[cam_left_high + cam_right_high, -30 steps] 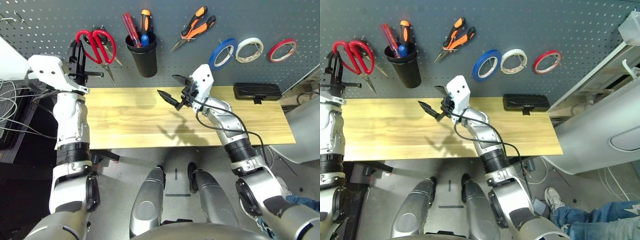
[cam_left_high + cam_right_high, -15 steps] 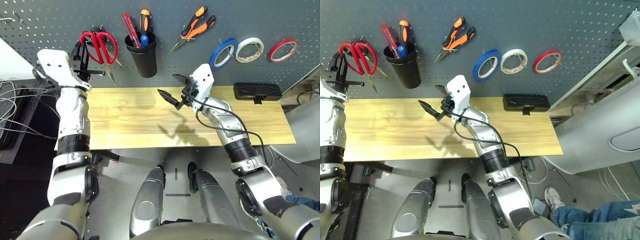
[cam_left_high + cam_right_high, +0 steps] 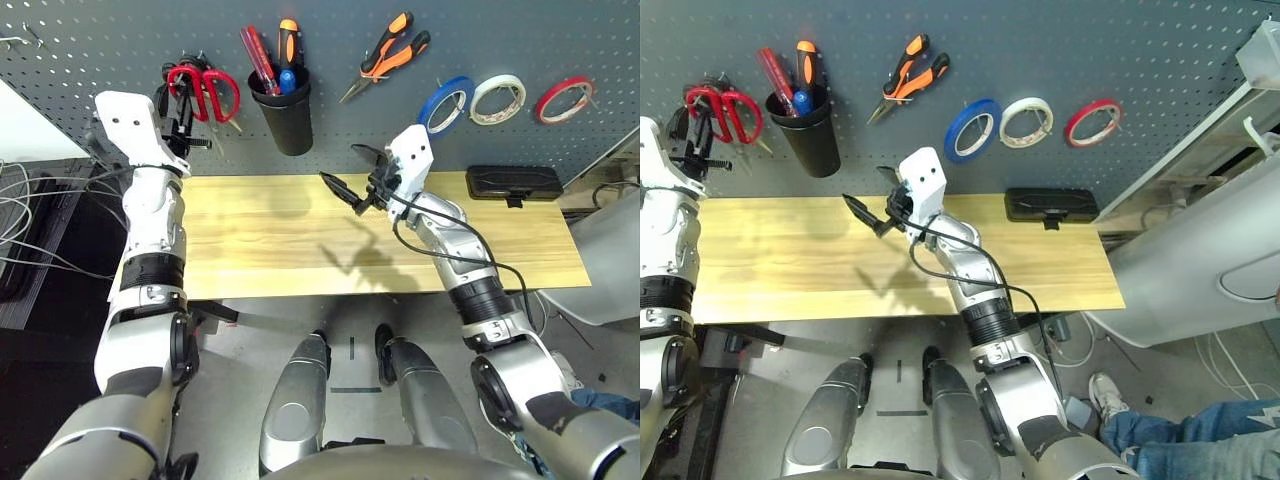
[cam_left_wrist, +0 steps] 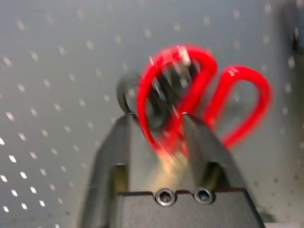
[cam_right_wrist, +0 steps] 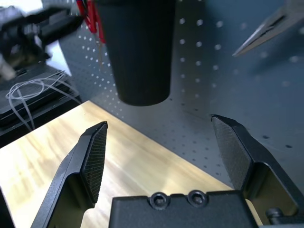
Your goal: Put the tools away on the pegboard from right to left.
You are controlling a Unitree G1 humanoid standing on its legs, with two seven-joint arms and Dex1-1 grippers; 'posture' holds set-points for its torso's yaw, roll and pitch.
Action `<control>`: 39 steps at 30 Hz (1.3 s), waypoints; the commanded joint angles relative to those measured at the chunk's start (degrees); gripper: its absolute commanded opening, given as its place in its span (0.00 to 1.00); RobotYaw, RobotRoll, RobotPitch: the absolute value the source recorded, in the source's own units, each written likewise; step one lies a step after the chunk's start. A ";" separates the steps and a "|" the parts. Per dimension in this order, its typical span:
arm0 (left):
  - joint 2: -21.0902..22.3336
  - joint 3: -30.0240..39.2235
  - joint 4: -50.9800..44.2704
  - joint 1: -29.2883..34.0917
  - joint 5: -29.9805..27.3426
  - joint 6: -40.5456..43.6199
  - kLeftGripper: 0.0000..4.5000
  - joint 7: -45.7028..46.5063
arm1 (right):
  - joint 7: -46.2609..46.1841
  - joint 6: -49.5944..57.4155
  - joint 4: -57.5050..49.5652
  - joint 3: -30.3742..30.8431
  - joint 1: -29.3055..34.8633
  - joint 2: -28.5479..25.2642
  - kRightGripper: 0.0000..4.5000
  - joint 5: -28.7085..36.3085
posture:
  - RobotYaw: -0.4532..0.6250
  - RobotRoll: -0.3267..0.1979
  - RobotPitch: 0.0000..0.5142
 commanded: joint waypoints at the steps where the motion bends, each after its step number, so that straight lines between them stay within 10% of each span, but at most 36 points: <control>1: -0.49 -0.85 -0.90 3.75 1.08 1.69 0.80 0.42 | -0.67 -0.51 0.83 -0.97 0.80 0.16 1.00 0.50 | 0.53 0.62 0.48; 4: -0.51 -1.19 -1.62 6.73 1.31 3.25 0.99 0.69 | -2.21 -0.07 2.50 -2.03 1.29 -0.14 1.00 0.34 | 0.54 0.62 0.48; 39: -8.36 -9.83 -3.29 15.47 4.34 14.08 0.99 -2.97 | -23.45 -6.61 26.78 -15.47 3.75 -11.22 1.00 -2.48 | 0.48 0.62 0.51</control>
